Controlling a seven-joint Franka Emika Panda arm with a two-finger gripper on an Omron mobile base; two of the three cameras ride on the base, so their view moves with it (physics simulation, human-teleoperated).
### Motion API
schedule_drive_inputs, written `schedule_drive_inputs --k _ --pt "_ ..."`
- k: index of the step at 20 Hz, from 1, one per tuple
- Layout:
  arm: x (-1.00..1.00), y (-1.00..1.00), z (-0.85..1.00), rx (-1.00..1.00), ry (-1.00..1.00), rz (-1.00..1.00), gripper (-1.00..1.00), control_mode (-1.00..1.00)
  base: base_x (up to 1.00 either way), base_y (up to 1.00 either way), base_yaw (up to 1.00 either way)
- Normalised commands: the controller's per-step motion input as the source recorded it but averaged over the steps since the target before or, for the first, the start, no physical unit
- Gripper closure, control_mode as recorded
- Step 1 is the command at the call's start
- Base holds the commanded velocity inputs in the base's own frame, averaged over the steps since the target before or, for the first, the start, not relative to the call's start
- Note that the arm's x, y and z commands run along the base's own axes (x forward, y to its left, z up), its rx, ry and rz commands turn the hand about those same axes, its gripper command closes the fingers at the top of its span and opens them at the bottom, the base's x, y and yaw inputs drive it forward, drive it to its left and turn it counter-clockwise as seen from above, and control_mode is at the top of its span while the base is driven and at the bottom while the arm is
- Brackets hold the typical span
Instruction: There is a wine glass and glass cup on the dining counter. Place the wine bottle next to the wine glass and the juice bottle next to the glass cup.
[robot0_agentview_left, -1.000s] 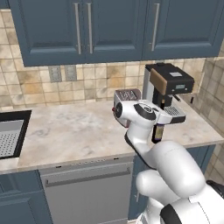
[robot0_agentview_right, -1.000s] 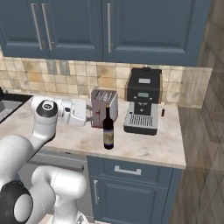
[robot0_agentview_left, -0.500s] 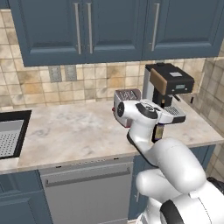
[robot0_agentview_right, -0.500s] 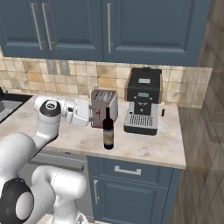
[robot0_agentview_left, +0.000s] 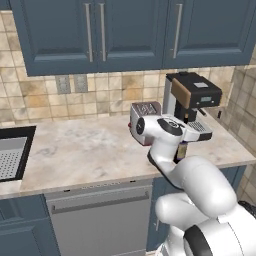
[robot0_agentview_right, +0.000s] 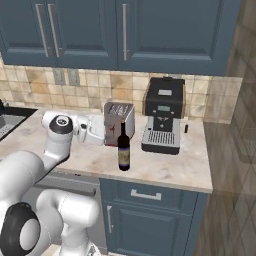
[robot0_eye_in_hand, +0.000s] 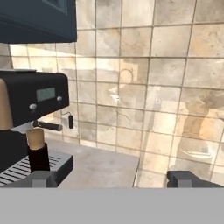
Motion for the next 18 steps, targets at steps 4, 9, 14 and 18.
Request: schedule_drive_inputs --k 4,9,14,18 --pt "0.09 -0.04 -0.11 0.0 0.0 0.02 -1.0 -1.0 0.0 0.0 0.0" --pt "0.12 -0.02 -0.11 0.0 0.0 0.03 -1.0 -1.0 0.0 0.0 0.0" --pt "0.07 -0.06 -0.07 0.0 0.0 0.04 -1.0 -1.0 0.0 0.0 0.0" --pt "0.06 -0.07 -0.08 0.0 0.0 0.05 -1.0 -1.0 0.0 0.0 0.0"
